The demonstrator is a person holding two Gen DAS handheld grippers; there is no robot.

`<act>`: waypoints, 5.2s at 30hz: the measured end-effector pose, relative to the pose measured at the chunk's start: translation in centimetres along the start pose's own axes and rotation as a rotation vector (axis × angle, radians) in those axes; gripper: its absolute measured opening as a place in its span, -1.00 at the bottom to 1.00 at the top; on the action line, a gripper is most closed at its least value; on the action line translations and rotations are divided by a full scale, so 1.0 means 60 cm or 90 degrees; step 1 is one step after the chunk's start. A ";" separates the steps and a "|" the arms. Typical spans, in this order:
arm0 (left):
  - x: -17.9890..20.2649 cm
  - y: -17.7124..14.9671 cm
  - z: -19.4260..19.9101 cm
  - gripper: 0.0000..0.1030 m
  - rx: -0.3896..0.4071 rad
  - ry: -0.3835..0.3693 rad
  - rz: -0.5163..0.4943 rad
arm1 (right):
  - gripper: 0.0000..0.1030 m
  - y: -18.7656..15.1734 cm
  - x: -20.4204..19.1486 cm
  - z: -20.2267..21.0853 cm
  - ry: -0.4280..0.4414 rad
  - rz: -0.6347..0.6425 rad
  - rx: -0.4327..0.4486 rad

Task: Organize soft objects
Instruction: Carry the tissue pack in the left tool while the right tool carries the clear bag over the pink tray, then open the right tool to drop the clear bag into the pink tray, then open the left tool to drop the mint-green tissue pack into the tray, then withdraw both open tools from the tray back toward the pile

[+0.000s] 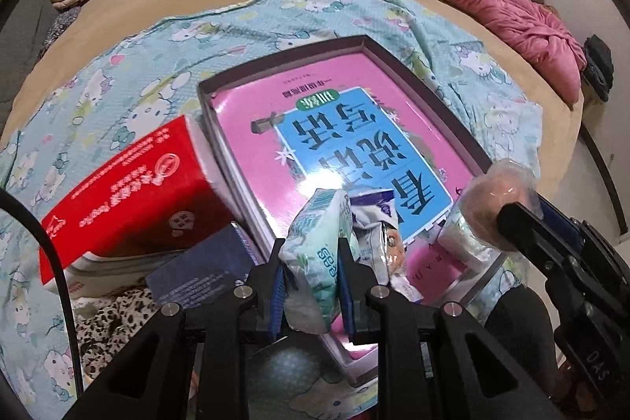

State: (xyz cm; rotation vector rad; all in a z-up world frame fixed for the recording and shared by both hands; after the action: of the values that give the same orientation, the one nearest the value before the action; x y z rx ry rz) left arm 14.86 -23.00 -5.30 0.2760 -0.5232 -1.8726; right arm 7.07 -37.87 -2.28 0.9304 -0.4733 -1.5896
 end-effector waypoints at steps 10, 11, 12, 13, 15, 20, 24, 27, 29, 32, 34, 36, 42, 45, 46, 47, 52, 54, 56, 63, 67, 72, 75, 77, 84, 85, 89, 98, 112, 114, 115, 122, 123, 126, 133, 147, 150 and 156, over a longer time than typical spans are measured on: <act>0.014 -0.008 -0.015 -0.54 -0.015 -0.032 0.001 | -0.29 -0.008 0.004 -0.015 -0.014 0.002 -0.022; 0.014 -0.008 -0.015 -0.54 -0.016 -0.033 0.001 | -0.29 -0.011 0.004 -0.018 -0.019 0.004 -0.029; 0.015 -0.008 -0.015 -0.54 -0.016 -0.035 0.001 | -0.29 -0.012 0.004 -0.020 -0.021 0.005 -0.033; 0.015 -0.008 -0.015 -0.54 -0.016 -0.036 0.001 | -0.29 -0.014 0.003 -0.023 -0.020 0.006 -0.038; 0.015 -0.008 -0.016 -0.54 -0.016 -0.039 0.002 | -0.29 -0.017 0.003 -0.028 -0.025 0.010 -0.045; 0.013 -0.008 -0.017 -0.54 -0.017 -0.042 0.001 | -0.29 -0.020 0.000 -0.039 -0.028 0.017 -0.054; 0.012 -0.009 -0.017 -0.54 -0.017 -0.043 0.003 | -0.29 -0.024 -0.008 -0.049 -0.030 0.033 -0.063; 0.012 -0.009 -0.017 -0.53 -0.017 -0.043 0.003 | -0.29 -0.025 -0.011 -0.054 -0.037 0.043 -0.066; 0.011 -0.009 -0.018 -0.53 -0.018 -0.044 0.005 | -0.29 -0.026 -0.011 -0.056 -0.040 0.048 -0.067; 0.011 -0.009 -0.019 -0.53 -0.019 -0.044 0.006 | -0.29 -0.028 -0.012 -0.062 -0.049 0.054 -0.072; 0.011 -0.009 -0.019 -0.53 -0.019 -0.044 0.006 | -0.29 -0.029 -0.014 -0.063 -0.051 0.058 -0.072; 0.011 -0.009 -0.019 -0.53 -0.019 -0.045 0.007 | -0.30 -0.029 -0.014 -0.066 -0.054 0.061 -0.074; 0.011 -0.009 -0.017 -0.53 -0.019 -0.045 0.007 | -0.29 -0.030 -0.017 -0.069 -0.056 0.073 -0.070; 0.010 -0.009 -0.018 -0.53 -0.019 -0.045 0.007 | -0.28 -0.028 -0.020 -0.070 -0.049 0.073 -0.064; 0.010 -0.009 -0.019 -0.53 -0.019 -0.047 0.008 | -0.26 -0.028 -0.019 -0.070 -0.047 0.072 -0.062; 0.010 -0.009 -0.019 -0.53 -0.018 -0.047 0.008 | -0.25 -0.027 -0.020 -0.070 -0.044 0.071 -0.061; 0.009 -0.011 -0.019 -0.52 -0.019 -0.050 0.012 | -0.20 -0.026 -0.021 -0.068 -0.030 0.068 -0.055; 0.008 -0.011 -0.019 -0.52 -0.019 -0.050 0.013 | -0.19 -0.026 -0.022 -0.067 -0.028 0.067 -0.054; 0.008 -0.011 -0.018 -0.52 -0.019 -0.051 0.015 | -0.18 -0.025 -0.023 -0.068 -0.028 0.067 -0.055; 0.004 -0.017 -0.016 -0.52 -0.022 -0.060 0.024 | -0.10 -0.025 -0.023 -0.065 -0.024 0.065 -0.052; 0.002 -0.016 -0.016 -0.52 -0.024 -0.062 0.025 | -0.09 -0.025 -0.024 -0.063 -0.025 0.063 -0.049; 0.005 -0.017 -0.016 -0.52 -0.026 -0.067 0.024 | -0.06 -0.021 -0.019 -0.054 -0.028 0.053 -0.034; 0.007 -0.019 -0.015 -0.51 -0.028 -0.071 0.023 | -0.04 -0.017 -0.014 -0.044 -0.029 0.043 -0.020; 0.008 -0.019 -0.015 -0.50 -0.029 -0.074 0.023 | 0.05 -0.015 -0.011 -0.039 -0.033 0.038 -0.012; 0.009 -0.021 -0.011 -0.45 -0.031 -0.075 0.022 | 0.06 -0.013 -0.007 -0.034 -0.034 0.031 -0.009; 0.008 -0.021 -0.011 -0.45 -0.031 -0.076 0.022 | 0.06 -0.013 -0.007 -0.034 -0.034 0.031 -0.009; 0.010 -0.020 -0.009 -0.42 -0.031 -0.075 0.019 | 0.06 -0.014 -0.007 -0.032 -0.037 0.030 -0.008; 0.005 -0.013 0.000 -0.14 -0.016 -0.081 0.027 | 0.08 -0.012 -0.001 -0.027 -0.050 0.025 -0.002; -0.002 -0.008 0.024 0.17 0.012 -0.079 0.027 | 0.19 -0.008 0.004 -0.018 -0.067 0.019 0.010; -0.003 -0.007 0.030 0.26 0.018 -0.076 0.025 | 0.19 -0.008 0.003 -0.016 -0.071 0.020 0.012; -0.004 -0.007 0.034 0.27 0.023 -0.073 0.024 | 0.19 -0.007 0.002 -0.015 -0.074 0.021 0.013; -0.012 -0.010 0.054 0.39 0.042 -0.056 0.022 | 0.30 -0.003 -0.004 -0.006 -0.089 0.030 0.022; -0.013 -0.010 0.058 0.42 0.046 -0.053 0.022 | 0.32 -0.002 -0.005 -0.005 -0.090 0.032 0.023; -0.020 -0.012 0.069 0.43 0.054 -0.049 0.024 | 0.39 0.000 -0.011 0.001 -0.095 0.039 0.030; -0.032 -0.019 0.090 0.58 0.068 -0.038 0.029 | 0.42 0.008 -0.032 0.016 -0.113 0.065 0.045; -0.098 -0.044 0.149 0.59 0.108 0.001 0.064 | 0.47 0.032 -0.126 0.056 -0.064 0.110 0.073; -0.117 -0.052 0.160 0.59 0.112 0.010 0.077 | 0.47 0.031 -0.152 0.058 -0.052 0.130 0.073; -0.153 -0.069 0.179 0.59 0.119 0.028 0.099 | 0.48 0.019 -0.196 0.058 -0.029 0.170 0.064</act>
State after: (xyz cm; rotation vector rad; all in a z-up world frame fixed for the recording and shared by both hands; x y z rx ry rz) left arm 10.04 -10.87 1.53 0.3884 -0.6724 -1.6659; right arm 5.20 -27.59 4.28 0.8673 -0.6856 -1.3562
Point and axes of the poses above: each gripper's, at about its wrist camera, not at the fingertips, and z roughly against the way its jaws point, x to its right, y to its top, the point moved 3 cm from there along -z, roughly the way its jaws point, and after that the axes turned 6 degrees about x, right-handed, at the moved point
